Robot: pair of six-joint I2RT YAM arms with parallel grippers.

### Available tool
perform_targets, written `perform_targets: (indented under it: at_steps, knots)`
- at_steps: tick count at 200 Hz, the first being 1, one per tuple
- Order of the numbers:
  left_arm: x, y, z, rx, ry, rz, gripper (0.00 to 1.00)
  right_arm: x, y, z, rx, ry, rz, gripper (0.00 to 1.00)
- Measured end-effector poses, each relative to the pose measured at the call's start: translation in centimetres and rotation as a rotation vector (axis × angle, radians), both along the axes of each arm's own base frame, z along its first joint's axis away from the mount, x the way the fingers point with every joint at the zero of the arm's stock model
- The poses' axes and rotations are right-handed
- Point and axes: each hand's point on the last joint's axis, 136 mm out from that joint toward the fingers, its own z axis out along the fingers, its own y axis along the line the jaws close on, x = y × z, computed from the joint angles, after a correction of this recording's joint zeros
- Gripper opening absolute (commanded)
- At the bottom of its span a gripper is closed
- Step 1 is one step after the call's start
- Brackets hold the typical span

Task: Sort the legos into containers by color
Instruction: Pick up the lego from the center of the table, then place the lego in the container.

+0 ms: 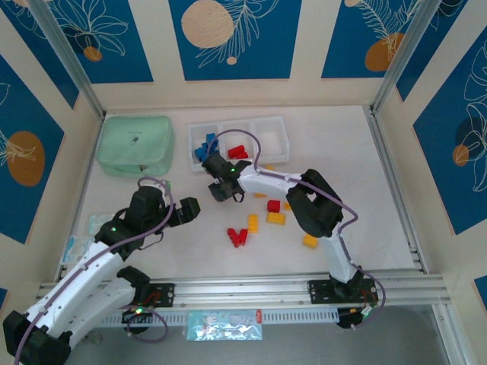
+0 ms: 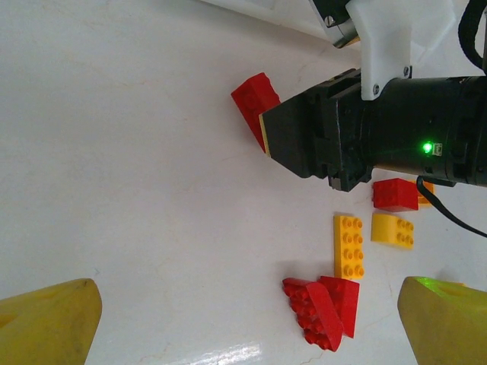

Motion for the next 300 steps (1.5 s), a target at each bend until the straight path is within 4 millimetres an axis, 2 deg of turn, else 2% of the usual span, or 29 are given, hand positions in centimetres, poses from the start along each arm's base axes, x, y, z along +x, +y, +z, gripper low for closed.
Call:
perform_targets:
  at_steps: [51,70,90,120,157,186,227,242,253,276,300]
  knots:
    - [0.1,-0.1,-0.2,0.008,0.01,-0.002,0.99,0.0,-0.4,0.9,-0.012,-0.015,0.004,0.28]
    - [0.3,-0.2,-0.3,0.011,0.016,-0.003,0.99,0.3,-0.6,2.6,0.005,-0.037,0.0,0.27]
    - [0.6,-0.5,-0.1,0.013,0.023,-0.01,0.99,0.8,-1.1,5.5,0.045,-0.072,-0.015,0.28]
    - [1.5,-1.2,0.4,0.018,0.019,-0.03,0.99,4.0,-2.2,9.4,0.103,-0.143,-0.075,0.27]
    - [2.9,-2.3,0.7,0.016,0.027,-0.05,0.99,8.5,-4.1,11.6,0.136,-0.194,-0.159,0.27]
    - [3.9,-2.9,0.8,0.019,0.018,-0.058,0.99,12.5,-4.8,11.2,0.146,-0.218,-0.215,0.27]
    - [4.9,-3.4,0.1,0.024,0.027,-0.057,0.99,16.1,-4.9,7.9,0.122,-0.206,-0.251,0.28]
    - [5.2,-3.5,0.0,0.027,0.032,-0.057,0.99,16.7,-4.8,7.0,0.115,-0.199,-0.253,0.35]
    - [5.5,-3.7,0.0,0.029,0.034,-0.059,0.99,16.9,-4.7,6.6,0.105,-0.195,-0.247,0.36]
    - [6.0,-4.0,0.4,0.023,0.029,-0.063,0.99,17.0,-4.6,6.7,0.104,-0.193,-0.247,0.42]
    - [6.1,-4.4,0.9,0.008,0.019,-0.073,0.99,16.7,-4.7,6.9,0.108,-0.193,-0.244,0.43]
